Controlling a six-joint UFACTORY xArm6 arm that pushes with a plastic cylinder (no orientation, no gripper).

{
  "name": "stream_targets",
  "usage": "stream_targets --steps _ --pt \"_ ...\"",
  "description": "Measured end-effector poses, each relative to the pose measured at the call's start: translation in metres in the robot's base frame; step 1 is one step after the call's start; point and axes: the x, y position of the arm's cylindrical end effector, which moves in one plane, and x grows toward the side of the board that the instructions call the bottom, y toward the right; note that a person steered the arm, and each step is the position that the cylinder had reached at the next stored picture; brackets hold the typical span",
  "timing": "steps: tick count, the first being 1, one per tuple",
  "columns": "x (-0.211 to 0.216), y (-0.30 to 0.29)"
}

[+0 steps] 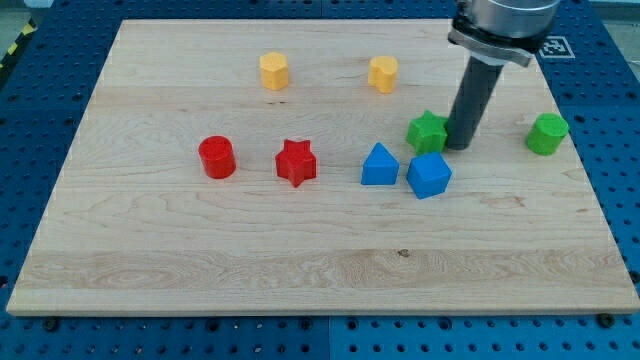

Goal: Slide the green star below the yellow hexagon

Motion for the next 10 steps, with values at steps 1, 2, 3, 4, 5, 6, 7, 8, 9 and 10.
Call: stream_targets --steps 1,2,3,4,5,6,7,8,9,10 --pt "-0.005 -0.022" --pt "-0.005 -0.05" --pt "-0.005 -0.078" --pt "-0.005 -0.103" --pt "-0.008 -0.125" --pt "-0.021 -0.144" --pt "-0.032 -0.161" --pt "-0.033 -0.18" --pt "-0.033 -0.177" --pt "-0.033 -0.152"
